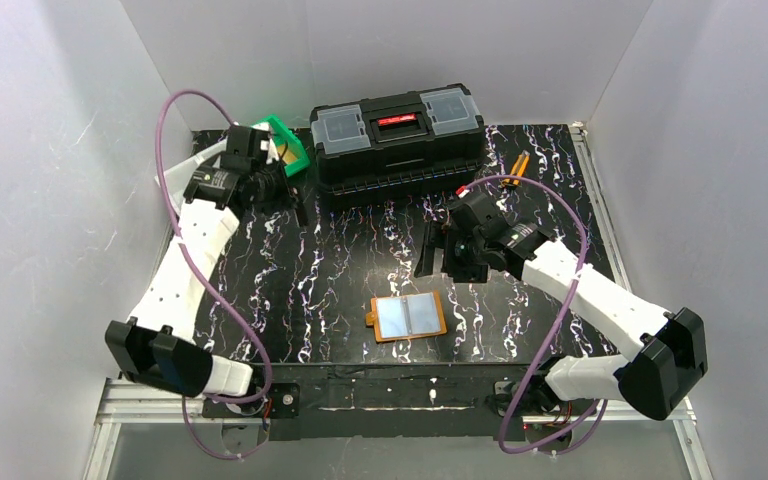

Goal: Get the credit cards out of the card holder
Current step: Place the credit card in the storage box.

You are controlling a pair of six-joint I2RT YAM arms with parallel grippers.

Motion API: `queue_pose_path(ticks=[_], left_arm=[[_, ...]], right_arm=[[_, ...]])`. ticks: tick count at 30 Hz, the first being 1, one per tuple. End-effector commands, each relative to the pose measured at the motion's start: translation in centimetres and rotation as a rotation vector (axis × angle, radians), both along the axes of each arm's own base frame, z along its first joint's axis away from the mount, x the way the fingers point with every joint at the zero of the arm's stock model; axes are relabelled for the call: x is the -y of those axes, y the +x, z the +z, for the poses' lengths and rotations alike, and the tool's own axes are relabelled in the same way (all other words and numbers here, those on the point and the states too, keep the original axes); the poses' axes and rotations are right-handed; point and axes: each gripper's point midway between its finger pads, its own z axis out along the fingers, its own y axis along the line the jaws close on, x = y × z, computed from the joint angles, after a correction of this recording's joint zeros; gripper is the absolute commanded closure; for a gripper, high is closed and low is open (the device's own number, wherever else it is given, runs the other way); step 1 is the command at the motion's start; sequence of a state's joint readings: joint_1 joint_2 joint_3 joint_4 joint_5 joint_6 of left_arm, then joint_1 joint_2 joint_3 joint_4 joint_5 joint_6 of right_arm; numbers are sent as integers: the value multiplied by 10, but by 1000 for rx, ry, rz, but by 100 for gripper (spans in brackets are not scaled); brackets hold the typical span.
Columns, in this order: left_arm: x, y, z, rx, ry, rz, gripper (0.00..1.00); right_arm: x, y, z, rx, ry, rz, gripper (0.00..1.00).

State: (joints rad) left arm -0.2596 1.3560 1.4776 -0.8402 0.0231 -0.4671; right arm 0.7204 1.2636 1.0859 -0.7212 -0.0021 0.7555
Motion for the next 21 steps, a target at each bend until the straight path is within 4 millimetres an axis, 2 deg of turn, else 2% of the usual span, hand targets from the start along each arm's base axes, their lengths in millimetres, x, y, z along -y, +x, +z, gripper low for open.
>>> queue_pose_path(ticks=[1,7,13,17,21], left_arm=[[-58,23,2,-15,231,146,100],[-106,84,3,-5,338,302,100],[-145,144,-10,-2,468,400,100],[-166,176,-17,-3,534,448,100],[-180,200,-34,-9,572,479,100]], right_arm=[[6,4,18,46,1,22,2],[6,3,14,24,7,51,2],[5,2,10,3,13,70,2],[6,1,6,-13,11,77,2],[6,-1,0,-28,9,84,2]])
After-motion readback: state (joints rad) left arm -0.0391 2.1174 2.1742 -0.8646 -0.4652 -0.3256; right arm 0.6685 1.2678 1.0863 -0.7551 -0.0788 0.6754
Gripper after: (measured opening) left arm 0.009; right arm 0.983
